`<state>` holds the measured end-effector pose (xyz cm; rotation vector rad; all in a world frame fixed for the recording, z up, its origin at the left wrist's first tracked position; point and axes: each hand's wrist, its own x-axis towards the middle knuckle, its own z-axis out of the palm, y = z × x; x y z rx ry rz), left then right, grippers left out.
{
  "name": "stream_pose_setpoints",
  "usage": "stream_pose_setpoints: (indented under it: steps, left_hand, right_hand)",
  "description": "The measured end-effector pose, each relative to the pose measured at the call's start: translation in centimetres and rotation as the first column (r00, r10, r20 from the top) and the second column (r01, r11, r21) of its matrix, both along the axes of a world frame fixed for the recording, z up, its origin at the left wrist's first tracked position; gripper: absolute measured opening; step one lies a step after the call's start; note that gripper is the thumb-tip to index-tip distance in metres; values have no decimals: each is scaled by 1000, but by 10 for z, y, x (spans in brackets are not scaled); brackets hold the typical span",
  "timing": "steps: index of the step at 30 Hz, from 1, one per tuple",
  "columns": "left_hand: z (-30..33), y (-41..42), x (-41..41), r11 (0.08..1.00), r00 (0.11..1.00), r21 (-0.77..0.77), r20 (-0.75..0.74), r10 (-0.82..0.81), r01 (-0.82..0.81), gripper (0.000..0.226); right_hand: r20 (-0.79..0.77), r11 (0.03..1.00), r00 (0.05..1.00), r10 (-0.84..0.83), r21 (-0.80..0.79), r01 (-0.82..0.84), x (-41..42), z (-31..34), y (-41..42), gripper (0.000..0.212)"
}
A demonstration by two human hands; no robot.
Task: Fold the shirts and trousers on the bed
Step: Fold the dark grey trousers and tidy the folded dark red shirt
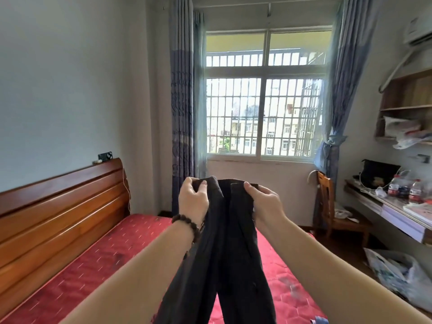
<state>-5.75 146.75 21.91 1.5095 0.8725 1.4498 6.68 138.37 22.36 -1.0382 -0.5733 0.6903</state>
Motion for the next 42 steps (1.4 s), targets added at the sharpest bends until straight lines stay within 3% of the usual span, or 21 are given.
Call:
stream_pose_setpoints:
  steps: [6, 9, 12, 14, 15, 16, 17, 18, 19, 20, 21, 24, 27, 30, 33, 34, 36, 38, 40, 42]
  left_hand:
    - [-7, -19, 21, 959, 970, 176, -144, -197, 221, 13]
    - [-11, -20, 20, 910, 920, 182, -203, -335, 372, 36]
    - [-11, -11, 16, 877, 891, 225, -277, -360, 424, 54]
    - [-8, -2, 11, 884, 896, 201, -239, -373, 422, 41]
    - [-6, 2, 8, 889, 899, 178, -204, -387, 423, 34]
    - [-2, 5, 5, 889, 897, 154, -173, -406, 432, 31]
    - [2, 8, 0, 881, 887, 131, -148, -437, 455, 29]
    - [8, 8, -4, 864, 870, 115, -122, -478, 491, 29]
    - [15, 8, -8, 842, 849, 110, -93, -520, 528, 28]
    - [22, 8, -11, 821, 830, 119, -75, -553, 558, 28]
    - [28, 8, -13, 810, 821, 132, -73, -567, 571, 28]
    - [38, 7, -17, 827, 844, 167, -100, -528, 537, 44]
    - [30, 12, -21, 879, 896, 175, -123, -427, 443, 66]
    - [21, 16, -22, 894, 900, 184, -244, -361, 408, 40]
    - [27, 15, -21, 920, 933, 168, -130, -334, 353, 17]
    - [30, 17, -22, 923, 933, 141, -44, -356, 359, 17]
    - [36, 19, -26, 903, 889, 85, 157, -430, 421, 14]
    - [39, 22, -28, 881, 842, 55, 272, -465, 469, 8]
    - [38, 24, -30, 871, 834, 29, 274, -479, 491, 9]
    - [38, 29, -36, 846, 818, 9, 248, -519, 533, 12]
  right_hand:
    - [23, 998, 999, 32, -55, -31, -19, 6, 1, 10]
    - [31, 994, 997, 66, -89, -63, -14, 13, 0, 6]
    - [62, 969, 980, 188, -174, -175, -8, 25, -5, 21]
    - [169, 961, 955, 245, -174, -215, -3, 36, -10, 26]
    - [340, 974, 917, 207, -157, -161, 4, 40, -12, 25]
    - [590, 989, 798, 125, -142, -49, 13, 46, -16, 26]
    - [831, 988, 553, 65, -131, 82, 24, 52, -20, 35]
    - [952, 976, 289, 99, -150, 160, 33, 58, -24, 49]
    - [972, 953, 99, 213, -229, 196, 43, 63, -25, 62]
    - [943, 921, 9, 332, -326, 215, 51, 67, -26, 64]
    - [910, 889, -9, 414, -402, 219, 56, 71, -26, 55]
    - [920, 903, 25, 391, -389, 182, 63, 79, -20, 20]
    - [967, 954, 80, 243, -253, 163, 62, 85, -21, 7]
    - [967, 968, 202, 153, -188, 167, 60, 90, -21, 12]
    - [973, 970, 200, 114, -152, 189, 64, 99, -22, 17]
    - [966, 967, 252, 60, -119, 225, 69, 100, -22, 28]
    - [864, 962, 504, 16, -151, 228, 80, 96, -28, 70]
    - [607, 956, 766, 212, -290, -34, 84, 77, -31, 100]
    - [392, 900, 821, 415, -312, -306, 72, 50, -26, 88]
    - [320, 934, 880, 350, -193, -302, 50, 37, -17, 50]
